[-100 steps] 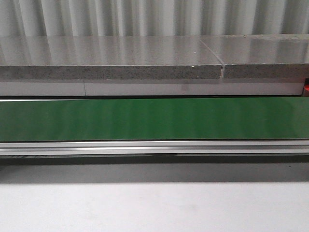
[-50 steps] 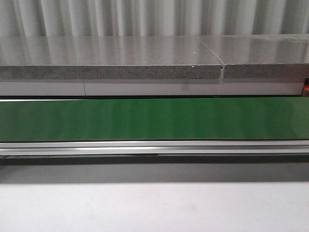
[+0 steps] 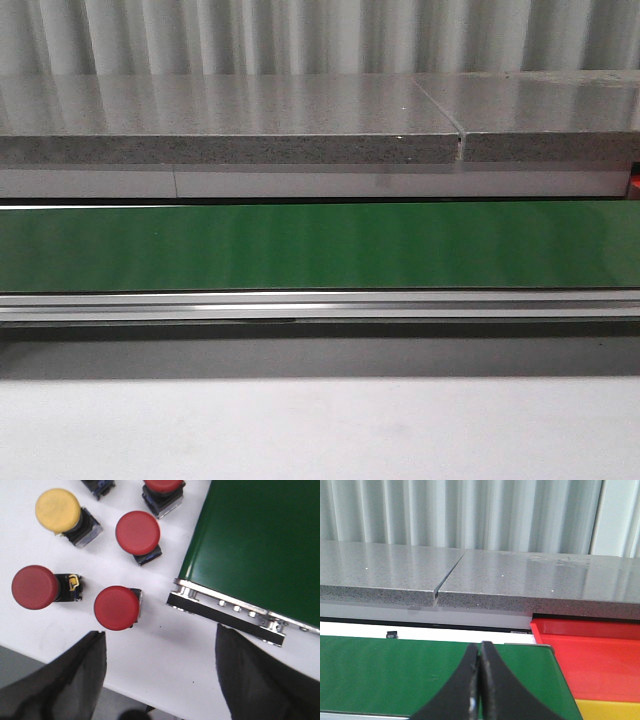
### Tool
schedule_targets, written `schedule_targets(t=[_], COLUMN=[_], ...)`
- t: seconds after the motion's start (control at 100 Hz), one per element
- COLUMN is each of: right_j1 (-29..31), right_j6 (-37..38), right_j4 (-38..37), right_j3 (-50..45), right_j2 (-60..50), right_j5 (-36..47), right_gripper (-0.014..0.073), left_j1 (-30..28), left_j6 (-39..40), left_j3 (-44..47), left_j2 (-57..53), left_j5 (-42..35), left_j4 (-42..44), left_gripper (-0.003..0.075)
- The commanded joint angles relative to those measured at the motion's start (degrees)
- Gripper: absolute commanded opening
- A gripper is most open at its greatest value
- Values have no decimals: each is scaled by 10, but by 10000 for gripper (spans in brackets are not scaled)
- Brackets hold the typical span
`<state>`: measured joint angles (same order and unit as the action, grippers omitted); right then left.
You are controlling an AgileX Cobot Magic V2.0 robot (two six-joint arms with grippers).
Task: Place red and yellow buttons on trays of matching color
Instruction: 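Lift the red button with the left gripper and move it over the belt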
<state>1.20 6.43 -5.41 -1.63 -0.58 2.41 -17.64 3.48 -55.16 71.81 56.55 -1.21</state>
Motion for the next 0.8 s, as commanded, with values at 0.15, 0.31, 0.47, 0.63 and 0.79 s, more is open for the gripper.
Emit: schedule_targets(t=[0.15,0.31,0.47,0.63,0.79], right_j1=[1,1,1,1,1], right_j6=[-3,-3,-3,-3,-3], right_j4=[-4,-4,-4,-4,-4], right_j3=[3,3,3,3,3], right_j2=[-9,-9,-9,-9,-9], right_j5=[44,44,44,44,44], right_gripper=[-57,-57,-57,-57,-57], left_j1=[-17,-17,-17,-17,-17], left_j6=[3,3,3,3,3], left_j3=[-88,-140,-181,-200,-218], left_j2=[92,157,204,243,282], left_j5=[28,53,74,81,85], left_j4=[-7,-7,-2,1,3], left_gripper=[460,460,460,460,460])
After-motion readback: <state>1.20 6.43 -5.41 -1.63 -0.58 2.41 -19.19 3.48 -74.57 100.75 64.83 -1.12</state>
